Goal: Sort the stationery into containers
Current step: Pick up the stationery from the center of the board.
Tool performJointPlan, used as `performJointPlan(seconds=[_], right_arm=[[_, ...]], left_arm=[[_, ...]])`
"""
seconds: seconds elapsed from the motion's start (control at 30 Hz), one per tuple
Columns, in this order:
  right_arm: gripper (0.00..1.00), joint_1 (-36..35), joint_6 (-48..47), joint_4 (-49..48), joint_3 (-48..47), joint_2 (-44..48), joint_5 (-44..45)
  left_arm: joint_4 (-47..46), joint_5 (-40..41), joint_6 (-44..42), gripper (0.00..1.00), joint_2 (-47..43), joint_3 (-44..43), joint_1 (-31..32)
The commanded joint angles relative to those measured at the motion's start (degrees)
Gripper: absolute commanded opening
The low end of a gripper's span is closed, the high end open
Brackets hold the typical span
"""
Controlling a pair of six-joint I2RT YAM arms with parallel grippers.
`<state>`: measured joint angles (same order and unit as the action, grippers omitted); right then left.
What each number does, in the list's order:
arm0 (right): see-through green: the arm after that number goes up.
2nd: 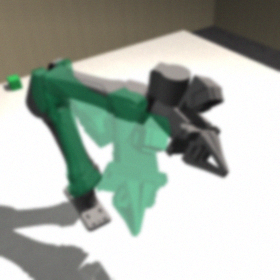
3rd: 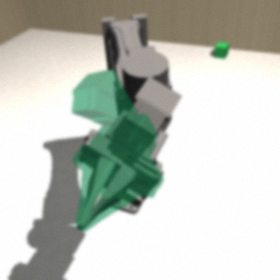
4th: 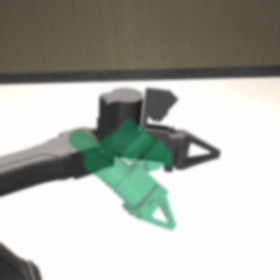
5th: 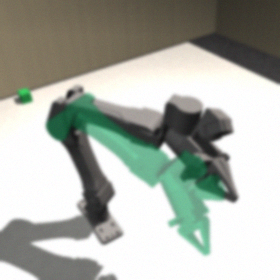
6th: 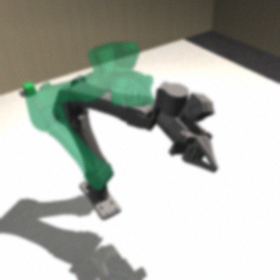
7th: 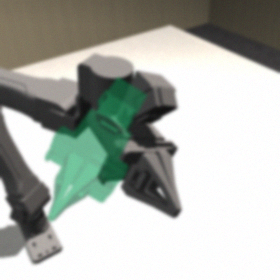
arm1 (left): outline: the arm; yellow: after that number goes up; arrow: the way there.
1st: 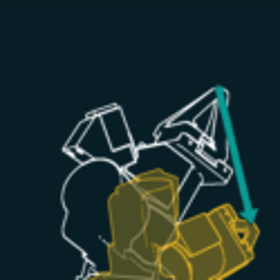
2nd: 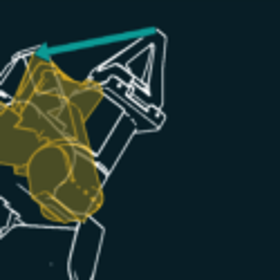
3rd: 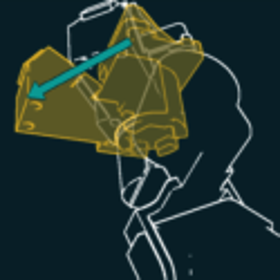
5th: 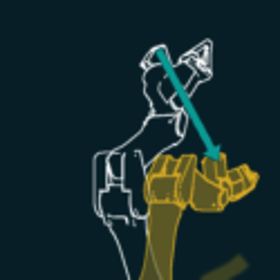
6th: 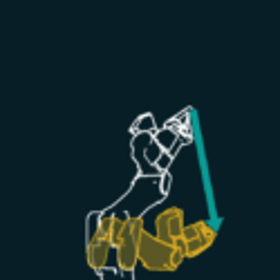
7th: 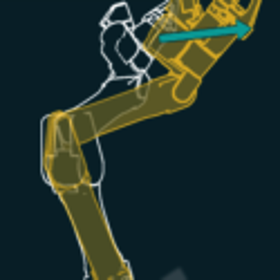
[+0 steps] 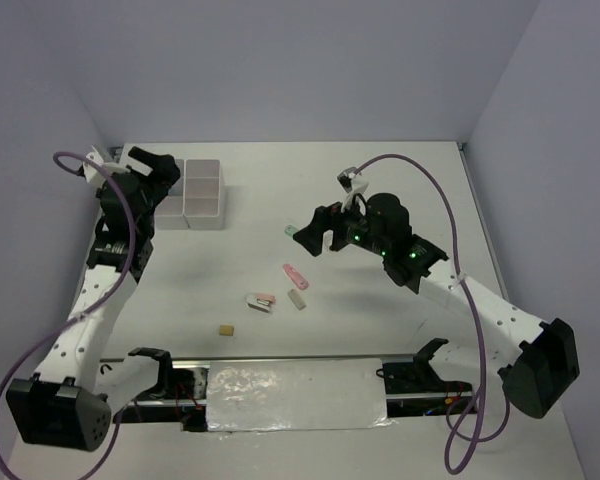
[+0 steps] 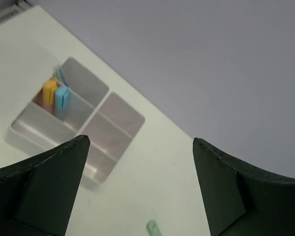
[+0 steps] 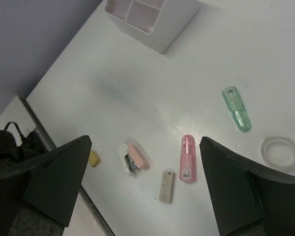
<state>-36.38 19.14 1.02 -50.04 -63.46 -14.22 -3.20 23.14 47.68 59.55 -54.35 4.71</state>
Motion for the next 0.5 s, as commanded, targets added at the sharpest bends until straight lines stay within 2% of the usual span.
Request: performJointPlan(seconds=[0.0, 0.03, 0.1, 0.2, 0.27, 0.37, 0.4, 0.47], right_arm=[[1.0, 0.0, 0.7, 1.8, -2.8, -2.3, 6.1], [1.0, 0.0, 0.8, 2.5, -2.9, -3.2, 7.8], [0.98, 0.1, 0.5, 5.6, -4.5, -6.2, 12.0], [0.89, 0.3, 0.0, 7.7, -6.7, -9.5, 12.7], [0.77, 0.3, -0.1, 7.8, -7.4, -11.1, 13.3], [0.49, 1.0, -2.6, 9.8, -9.7, -14.0, 13.4], [0.45, 1.0, -3.7, 10.3, -10.2, -14.7, 13.2], [0.45, 1.2, -6.6, 11.8, -11.7, -16.9, 11.9]], left_arm=[[16.1, -9.4, 1.7, 0.99, -3.6, 2.5, 1.1], [17.2, -12.9, 0.6, 0.99, -4.6, 3.4, 1.2], [20.9, -14.3, -1.6, 0.99, -6.8, 3.1, 1.3], [30.9, -15.3, -7.6, 0.99, -9.5, 0.0, 1.3], [33.2, -18.5, -13.2, 0.98, -12.2, -1.6, 1.3], [36.6, -19.7, -21.2, 0.99, -15.9, -1.1, 1.3], [36.3, -19.3, -22.9, 0.99, -16.8, 0.0, 1.3], [35.7, -16.3, -24.6, 0.99, -19.5, 4.1, 1.3]])
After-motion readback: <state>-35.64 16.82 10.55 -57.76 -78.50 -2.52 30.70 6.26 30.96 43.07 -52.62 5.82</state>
